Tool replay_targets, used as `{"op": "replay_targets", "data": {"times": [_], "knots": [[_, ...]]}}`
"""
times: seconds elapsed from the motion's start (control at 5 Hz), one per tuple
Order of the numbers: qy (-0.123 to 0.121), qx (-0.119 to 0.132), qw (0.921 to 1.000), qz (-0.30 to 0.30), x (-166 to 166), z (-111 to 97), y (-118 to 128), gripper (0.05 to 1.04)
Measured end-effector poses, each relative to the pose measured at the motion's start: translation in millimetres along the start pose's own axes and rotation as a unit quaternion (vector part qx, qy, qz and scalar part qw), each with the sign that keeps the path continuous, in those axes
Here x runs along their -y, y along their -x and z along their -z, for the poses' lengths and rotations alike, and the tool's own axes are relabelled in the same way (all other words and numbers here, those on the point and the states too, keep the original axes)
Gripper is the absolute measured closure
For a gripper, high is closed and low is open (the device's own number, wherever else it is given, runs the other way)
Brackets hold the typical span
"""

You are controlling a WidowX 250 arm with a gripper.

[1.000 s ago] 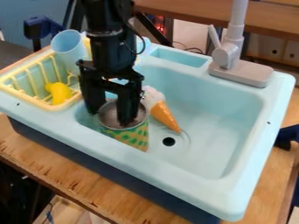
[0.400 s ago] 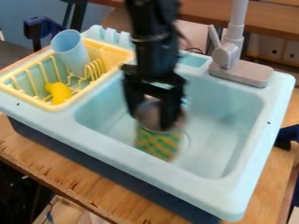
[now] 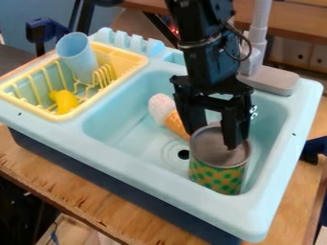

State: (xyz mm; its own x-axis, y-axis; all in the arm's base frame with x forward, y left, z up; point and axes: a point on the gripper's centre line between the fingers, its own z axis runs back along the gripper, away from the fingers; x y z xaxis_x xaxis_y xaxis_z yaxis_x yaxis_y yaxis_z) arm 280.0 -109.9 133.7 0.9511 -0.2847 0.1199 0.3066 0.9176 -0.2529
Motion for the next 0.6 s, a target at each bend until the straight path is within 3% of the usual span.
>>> {"op": "replay_targets", "data": {"times": [0.2, 0.4, 0.6], "knots": [[-0.010, -0.004, 0.9997, -0.021, -2.5, -3.2, 2.8, 0.083], [-0.089, -0.012, 0.9940, -0.063, -11.5, -26.3, 6.3, 0.083], [-0.170, -0.038, 0.9804, -0.093, -12.3, -52.1, 21.0, 0.082]]}}
